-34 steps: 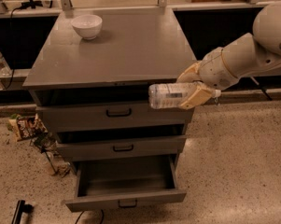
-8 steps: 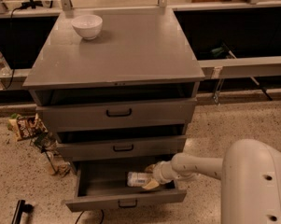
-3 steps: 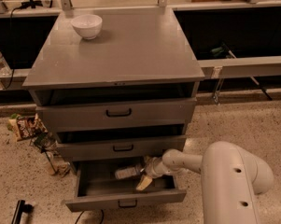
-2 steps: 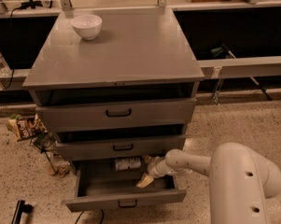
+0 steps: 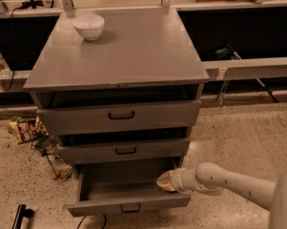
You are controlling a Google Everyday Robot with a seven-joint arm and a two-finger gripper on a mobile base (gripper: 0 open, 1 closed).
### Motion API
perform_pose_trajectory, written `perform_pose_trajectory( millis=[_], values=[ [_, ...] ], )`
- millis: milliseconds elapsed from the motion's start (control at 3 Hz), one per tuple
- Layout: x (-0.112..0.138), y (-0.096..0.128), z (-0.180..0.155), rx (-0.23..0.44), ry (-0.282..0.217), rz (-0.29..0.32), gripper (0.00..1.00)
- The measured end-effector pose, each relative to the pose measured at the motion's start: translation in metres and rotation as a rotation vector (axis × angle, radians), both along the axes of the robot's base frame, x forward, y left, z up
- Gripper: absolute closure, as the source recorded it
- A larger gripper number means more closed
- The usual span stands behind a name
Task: Place blue plastic bottle into bottom drawer
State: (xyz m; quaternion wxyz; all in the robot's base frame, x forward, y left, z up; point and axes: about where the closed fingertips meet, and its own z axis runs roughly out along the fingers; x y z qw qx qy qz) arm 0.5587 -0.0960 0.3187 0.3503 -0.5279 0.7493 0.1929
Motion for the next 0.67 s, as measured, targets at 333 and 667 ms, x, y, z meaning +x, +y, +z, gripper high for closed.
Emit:
perform_pose_trajectory(
  millis=[333,667],
  values=[
    [-0.0555,-0.0517,0.0311,0.037,0.008,-0.094,1.0],
    [-0.0505,-0.0481,0.0264,0.035,0.009,-0.09,0.77]
  ],
)
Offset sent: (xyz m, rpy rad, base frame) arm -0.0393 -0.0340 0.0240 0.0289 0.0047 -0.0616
